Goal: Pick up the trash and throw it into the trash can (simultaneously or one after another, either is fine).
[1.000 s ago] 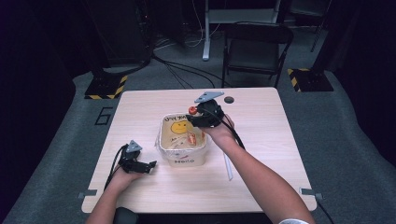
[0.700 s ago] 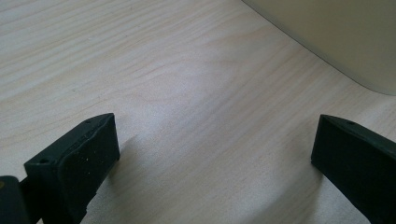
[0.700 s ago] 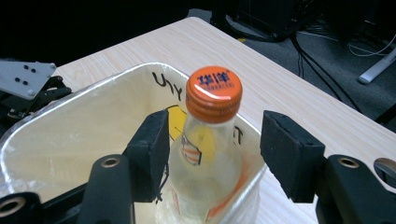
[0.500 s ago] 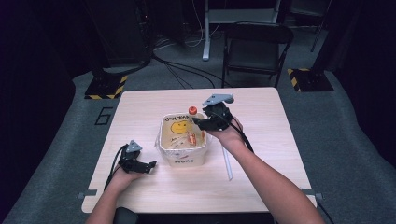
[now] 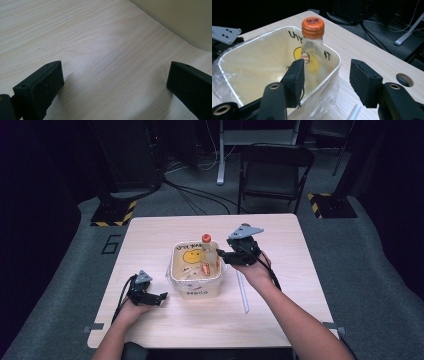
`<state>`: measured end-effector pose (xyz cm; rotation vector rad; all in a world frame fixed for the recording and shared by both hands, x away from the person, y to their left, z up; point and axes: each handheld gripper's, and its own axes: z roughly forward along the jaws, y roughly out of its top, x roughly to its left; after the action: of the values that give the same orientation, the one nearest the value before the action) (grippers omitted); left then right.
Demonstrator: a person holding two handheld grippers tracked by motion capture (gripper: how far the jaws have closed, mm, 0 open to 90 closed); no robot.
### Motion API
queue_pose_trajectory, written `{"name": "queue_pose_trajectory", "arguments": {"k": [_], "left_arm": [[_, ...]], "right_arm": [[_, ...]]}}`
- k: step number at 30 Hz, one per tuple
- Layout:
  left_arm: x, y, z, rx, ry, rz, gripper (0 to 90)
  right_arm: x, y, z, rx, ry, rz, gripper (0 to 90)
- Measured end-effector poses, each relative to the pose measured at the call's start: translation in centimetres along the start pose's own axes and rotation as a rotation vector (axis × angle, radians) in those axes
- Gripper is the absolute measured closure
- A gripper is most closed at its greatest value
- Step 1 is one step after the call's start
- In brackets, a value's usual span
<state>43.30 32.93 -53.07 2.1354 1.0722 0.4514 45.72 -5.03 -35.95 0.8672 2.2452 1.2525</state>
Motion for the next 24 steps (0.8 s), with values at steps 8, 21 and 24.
{"name": "queue_pose_trajectory", "arguments": {"k": [8, 21, 24], "left_arm": [[0.0, 0.0, 0.0, 0.0, 0.0, -0.003, 0.8], [0.0, 0.0, 0.0, 0.0, 0.001, 0.0, 0.8], [0.0, 0.0, 0.0, 0.003, 0.001, -0.002, 0.8]], "right_arm": [[-0.2, -1.7, -1.0, 0.014, -0.019, 0.013, 47.0], [-0.7, -4.8, -1.4, 0.026, -0.039, 0.071, 49.9], [-0.7, -5.7, -1.5, 0.018, -0.049, 0.079, 52.5]]}}
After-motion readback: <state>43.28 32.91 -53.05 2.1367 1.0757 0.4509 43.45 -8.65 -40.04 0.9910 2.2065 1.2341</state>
